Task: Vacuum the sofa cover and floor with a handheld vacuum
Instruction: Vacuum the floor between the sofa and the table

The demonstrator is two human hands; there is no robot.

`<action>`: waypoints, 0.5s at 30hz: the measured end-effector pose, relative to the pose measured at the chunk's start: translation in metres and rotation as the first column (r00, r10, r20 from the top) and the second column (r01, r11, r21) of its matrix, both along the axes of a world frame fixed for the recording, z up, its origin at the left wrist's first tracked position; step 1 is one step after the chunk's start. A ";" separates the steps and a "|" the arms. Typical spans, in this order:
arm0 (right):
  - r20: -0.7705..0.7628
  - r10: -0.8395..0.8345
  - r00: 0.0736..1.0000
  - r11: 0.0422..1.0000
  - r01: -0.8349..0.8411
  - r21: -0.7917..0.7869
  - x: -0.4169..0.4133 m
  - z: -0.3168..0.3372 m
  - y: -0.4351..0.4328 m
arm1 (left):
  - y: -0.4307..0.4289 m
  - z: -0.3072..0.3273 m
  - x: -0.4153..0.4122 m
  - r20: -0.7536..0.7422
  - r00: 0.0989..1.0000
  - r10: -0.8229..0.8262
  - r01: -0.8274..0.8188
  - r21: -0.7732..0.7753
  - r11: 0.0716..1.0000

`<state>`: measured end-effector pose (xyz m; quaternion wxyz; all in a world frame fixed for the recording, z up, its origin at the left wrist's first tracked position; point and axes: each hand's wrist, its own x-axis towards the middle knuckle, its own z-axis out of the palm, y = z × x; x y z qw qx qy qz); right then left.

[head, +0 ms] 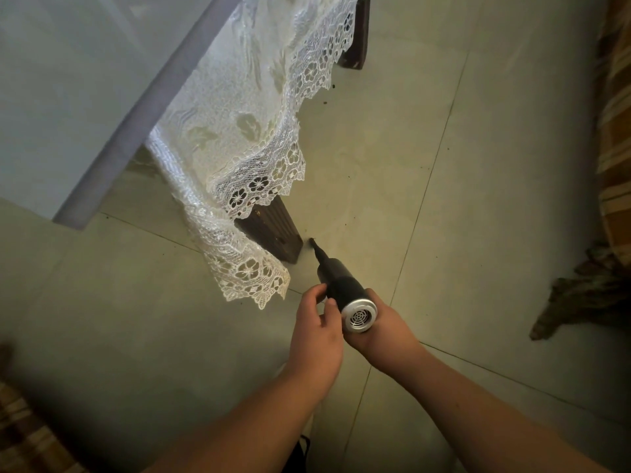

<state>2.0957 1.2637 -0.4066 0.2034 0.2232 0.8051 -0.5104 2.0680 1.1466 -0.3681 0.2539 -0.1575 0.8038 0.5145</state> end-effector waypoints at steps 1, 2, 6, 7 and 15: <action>-0.005 -0.021 1.000 1.000 0.021 0.016 0.000 0.001 0.002 | 0.002 -0.001 -0.002 0.000 1.000 -0.015 0.015 0.011 1.000; -0.014 -0.054 0.998 0.998 0.054 0.028 0.001 0.003 0.003 | 0.005 -0.001 -0.005 0.006 0.999 -0.043 0.043 0.022 0.999; -0.032 -0.211 0.977 0.975 0.212 0.061 0.004 0.005 0.011 | 0.020 -0.003 -0.016 -0.005 0.992 -0.124 0.125 0.082 0.989; -0.037 -0.228 0.973 0.971 0.230 0.064 0.004 0.005 0.013 | 0.023 -0.005 -0.017 -0.016 0.991 -0.129 0.130 0.086 0.988; -0.036 -0.177 0.984 0.983 0.178 0.044 -0.002 0.006 0.011 | 0.021 -0.010 -0.018 -0.042 0.994 -0.098 0.101 0.063 0.993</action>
